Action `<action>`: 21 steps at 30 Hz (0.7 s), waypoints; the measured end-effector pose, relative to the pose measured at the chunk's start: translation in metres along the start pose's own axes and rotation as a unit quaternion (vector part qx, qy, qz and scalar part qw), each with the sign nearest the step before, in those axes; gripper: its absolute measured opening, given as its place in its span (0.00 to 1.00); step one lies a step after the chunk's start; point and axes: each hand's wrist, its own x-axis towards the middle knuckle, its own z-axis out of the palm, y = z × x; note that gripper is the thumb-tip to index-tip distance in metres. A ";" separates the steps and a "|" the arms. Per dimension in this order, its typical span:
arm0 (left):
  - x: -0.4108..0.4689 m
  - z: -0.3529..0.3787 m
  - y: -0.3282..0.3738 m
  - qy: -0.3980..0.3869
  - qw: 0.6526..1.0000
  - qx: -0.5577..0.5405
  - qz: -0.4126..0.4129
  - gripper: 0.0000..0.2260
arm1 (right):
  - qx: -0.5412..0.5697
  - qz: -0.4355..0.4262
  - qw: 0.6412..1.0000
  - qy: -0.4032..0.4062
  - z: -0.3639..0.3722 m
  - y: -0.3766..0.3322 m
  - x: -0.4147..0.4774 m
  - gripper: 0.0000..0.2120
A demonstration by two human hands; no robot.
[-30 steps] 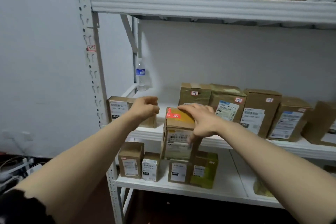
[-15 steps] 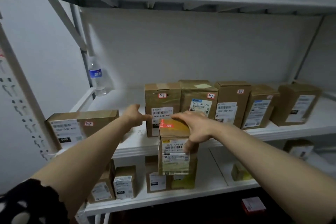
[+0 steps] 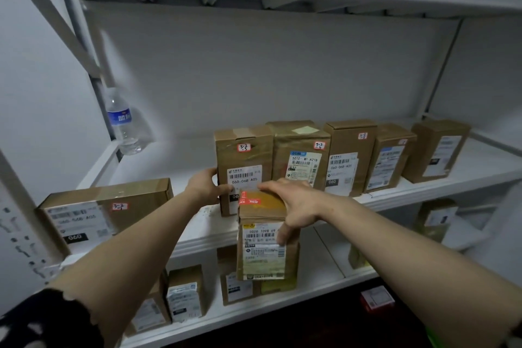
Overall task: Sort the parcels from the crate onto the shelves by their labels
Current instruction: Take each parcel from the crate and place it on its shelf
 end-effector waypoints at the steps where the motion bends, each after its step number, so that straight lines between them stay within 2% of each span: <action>1: 0.001 0.001 0.000 -0.003 1.000 0.001 0.001 0.22 | 0.000 0.001 1.000 0.000 0.001 0.000 0.001 0.53; 14: 0.010 0.015 0.006 -0.007 0.999 0.043 0.029 0.20 | 0.017 0.010 1.000 0.009 0.000 0.001 0.001 0.52; 16: 0.009 0.015 0.008 -0.015 0.999 0.033 0.019 0.22 | 0.023 0.009 1.000 0.011 -0.002 0.000 0.001 0.53; 21: 0.001 -0.001 0.014 0.007 0.997 0.074 0.011 0.36 | 0.036 -0.024 0.999 0.024 -0.008 -0.016 0.005 0.50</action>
